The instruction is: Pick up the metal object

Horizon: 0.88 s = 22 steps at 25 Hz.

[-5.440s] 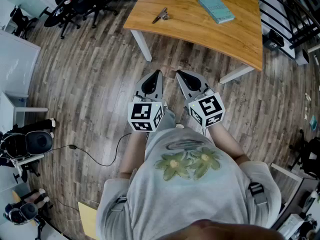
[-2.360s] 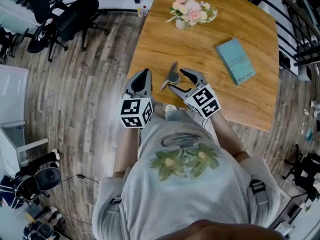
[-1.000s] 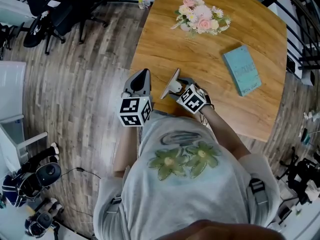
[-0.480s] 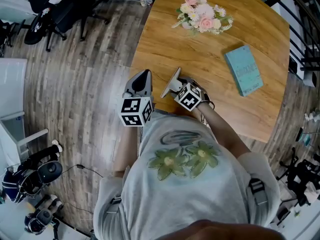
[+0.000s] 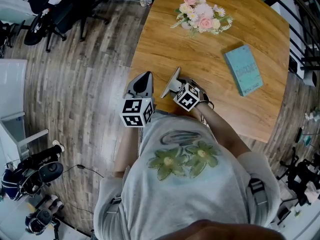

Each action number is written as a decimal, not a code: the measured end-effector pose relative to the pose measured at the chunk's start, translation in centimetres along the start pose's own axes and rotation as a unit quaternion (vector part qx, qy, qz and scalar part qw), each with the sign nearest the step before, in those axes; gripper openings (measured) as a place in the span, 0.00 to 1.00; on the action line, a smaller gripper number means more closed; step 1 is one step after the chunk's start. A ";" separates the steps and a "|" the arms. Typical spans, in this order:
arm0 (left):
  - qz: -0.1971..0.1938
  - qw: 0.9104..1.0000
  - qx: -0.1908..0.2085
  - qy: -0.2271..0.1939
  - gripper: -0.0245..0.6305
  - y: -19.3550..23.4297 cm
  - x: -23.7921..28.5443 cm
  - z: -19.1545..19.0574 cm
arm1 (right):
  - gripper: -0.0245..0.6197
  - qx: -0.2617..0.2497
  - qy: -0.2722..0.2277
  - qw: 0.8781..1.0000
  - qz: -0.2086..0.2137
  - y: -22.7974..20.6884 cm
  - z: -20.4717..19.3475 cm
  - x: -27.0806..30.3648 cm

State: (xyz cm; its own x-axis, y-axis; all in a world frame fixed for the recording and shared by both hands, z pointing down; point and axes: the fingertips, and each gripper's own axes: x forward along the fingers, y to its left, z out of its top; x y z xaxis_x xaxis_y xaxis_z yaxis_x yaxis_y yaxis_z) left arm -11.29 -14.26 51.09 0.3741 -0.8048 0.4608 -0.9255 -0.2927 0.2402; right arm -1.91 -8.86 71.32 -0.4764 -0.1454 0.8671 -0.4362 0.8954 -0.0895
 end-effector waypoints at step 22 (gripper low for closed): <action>-0.011 1.000 0.001 0.013 0.05 -0.2 0.4 -0.5 | 0.49 0.017 -0.019 0.999 -0.028 -2.0 0.8 -2.6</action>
State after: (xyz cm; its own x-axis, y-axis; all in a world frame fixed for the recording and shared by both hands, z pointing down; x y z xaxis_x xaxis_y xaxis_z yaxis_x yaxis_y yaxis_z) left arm -10.87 -14.25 51.69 0.3960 -0.7840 0.4782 -0.9171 -0.3117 0.2485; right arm -0.40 -10.56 68.86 -0.4792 -0.2106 0.8521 -0.4874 0.8712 -0.0588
